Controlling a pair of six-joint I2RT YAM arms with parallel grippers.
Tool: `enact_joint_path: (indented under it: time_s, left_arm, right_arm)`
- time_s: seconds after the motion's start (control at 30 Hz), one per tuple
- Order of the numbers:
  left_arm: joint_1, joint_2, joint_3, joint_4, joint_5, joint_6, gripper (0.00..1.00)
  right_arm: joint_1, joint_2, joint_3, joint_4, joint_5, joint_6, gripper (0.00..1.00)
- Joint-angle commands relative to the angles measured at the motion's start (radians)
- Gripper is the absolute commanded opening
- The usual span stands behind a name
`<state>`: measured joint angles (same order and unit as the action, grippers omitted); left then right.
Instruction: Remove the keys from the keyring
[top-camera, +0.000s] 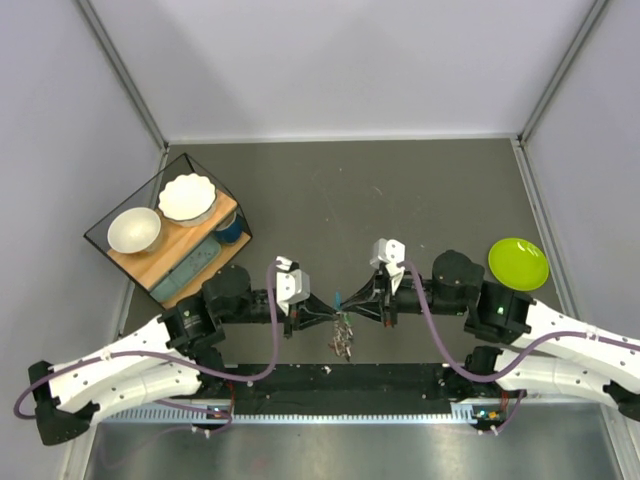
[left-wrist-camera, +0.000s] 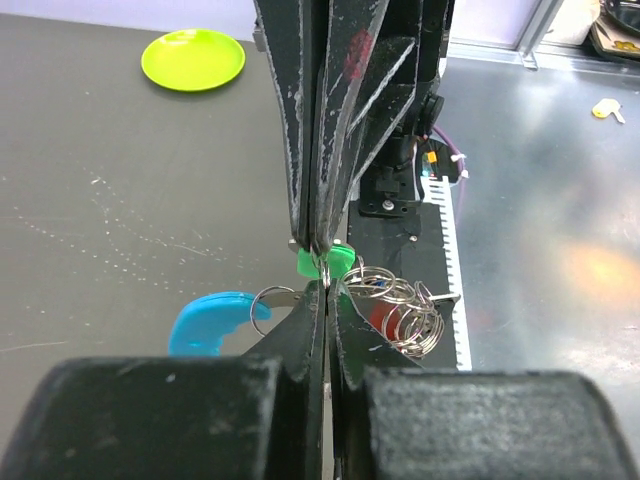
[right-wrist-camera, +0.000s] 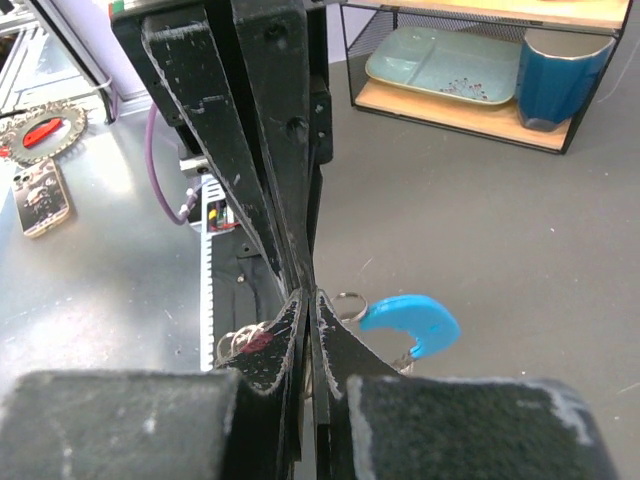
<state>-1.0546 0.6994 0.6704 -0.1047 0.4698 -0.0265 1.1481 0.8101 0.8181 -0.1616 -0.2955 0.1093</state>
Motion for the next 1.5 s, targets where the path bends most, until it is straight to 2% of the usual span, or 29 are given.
enact_joint_path:
  time_s: [0.0, 0.33, 0.53, 1.3, 1.47]
  left_arm:
    - [-0.004, -0.044, -0.018, 0.028, -0.033, 0.010, 0.00]
    - [-0.004, -0.110, -0.054, 0.096, -0.065, -0.007, 0.00]
    - [-0.004, -0.153, -0.089, 0.197, -0.085, -0.029, 0.00]
    - [-0.004, -0.210, -0.140, 0.310, -0.172, -0.050, 0.00]
    - [-0.002, -0.209, -0.166, 0.361, -0.152, -0.081, 0.00]
  right_arm:
    - [0.010, -0.057, -0.017, 0.080, 0.047, 0.023, 0.00]
    - [0.009, -0.065, -0.053, 0.083, 0.061, 0.043, 0.00]
    - [0.007, -0.068, -0.082, 0.096, 0.068, 0.049, 0.00]
    - [0.007, -0.020, -0.180, 0.195, 0.052, 0.128, 0.00]
    - [0.007, -0.009, -0.181, 0.232, 0.048, 0.139, 0.00]
